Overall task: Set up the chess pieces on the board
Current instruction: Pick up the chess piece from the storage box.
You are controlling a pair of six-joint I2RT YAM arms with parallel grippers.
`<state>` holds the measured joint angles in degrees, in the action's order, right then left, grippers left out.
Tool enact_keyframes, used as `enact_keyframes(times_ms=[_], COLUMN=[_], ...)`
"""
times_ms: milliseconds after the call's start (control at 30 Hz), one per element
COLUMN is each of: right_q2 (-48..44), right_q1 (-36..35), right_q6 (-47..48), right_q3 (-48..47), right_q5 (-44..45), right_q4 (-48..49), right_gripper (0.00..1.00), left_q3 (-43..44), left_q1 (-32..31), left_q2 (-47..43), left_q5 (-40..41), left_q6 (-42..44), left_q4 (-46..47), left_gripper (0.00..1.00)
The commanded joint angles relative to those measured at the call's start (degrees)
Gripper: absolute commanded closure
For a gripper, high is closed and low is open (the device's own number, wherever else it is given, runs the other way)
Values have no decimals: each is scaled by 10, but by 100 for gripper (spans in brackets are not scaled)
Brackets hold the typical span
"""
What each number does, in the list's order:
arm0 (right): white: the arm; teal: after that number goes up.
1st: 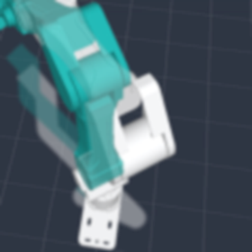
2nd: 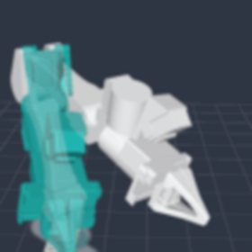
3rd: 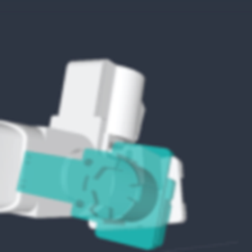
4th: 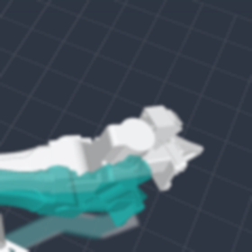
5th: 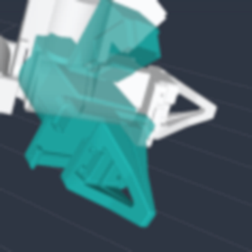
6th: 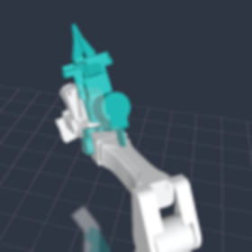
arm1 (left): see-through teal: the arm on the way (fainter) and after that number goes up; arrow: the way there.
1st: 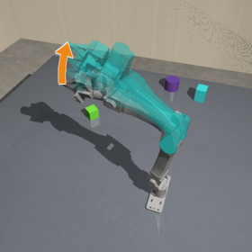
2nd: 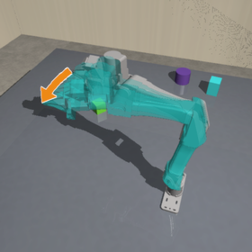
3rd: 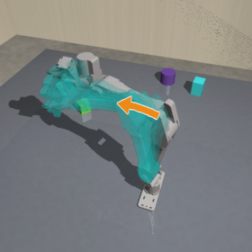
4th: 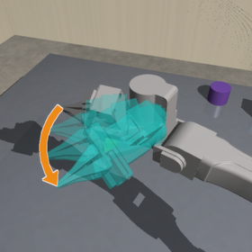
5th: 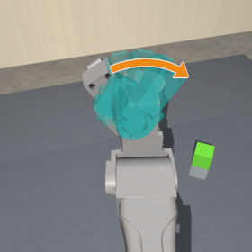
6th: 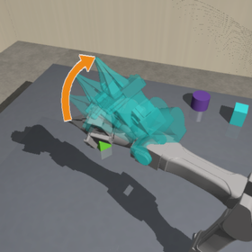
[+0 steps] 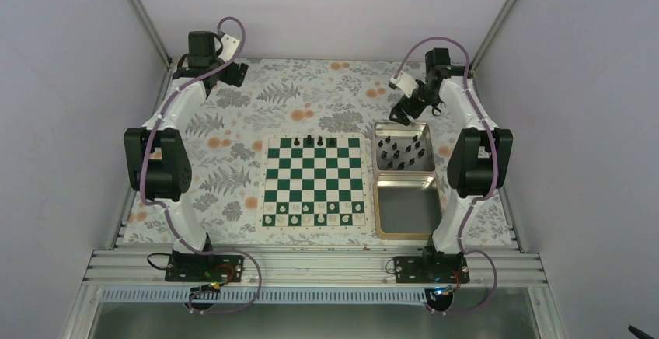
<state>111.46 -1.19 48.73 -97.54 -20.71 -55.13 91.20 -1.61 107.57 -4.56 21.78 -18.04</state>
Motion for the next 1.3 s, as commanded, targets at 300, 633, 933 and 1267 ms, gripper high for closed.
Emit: enact_keyframes(times_ms=[300,633,933,1267], right_q2=[-20,-27,-34,-27], right_q1=[-8,-45,-90,-108], right_q6=[22,25,19,21], right_q3=[8,28,78,121], right_q5=[13,57,99,120], right_q4=[-14,-65,-96,-87], right_gripper=[0,27,61,62], left_q3=[-5,-5,-5,-23], left_q1=[3,4,3,3], left_q2=[-27,-25,-20,-26], left_q5=[-1,6,5,3], left_q6=[-2,-1,-1,5], left_q4=[12,20,25,36], left_gripper=[0,0,0,0])
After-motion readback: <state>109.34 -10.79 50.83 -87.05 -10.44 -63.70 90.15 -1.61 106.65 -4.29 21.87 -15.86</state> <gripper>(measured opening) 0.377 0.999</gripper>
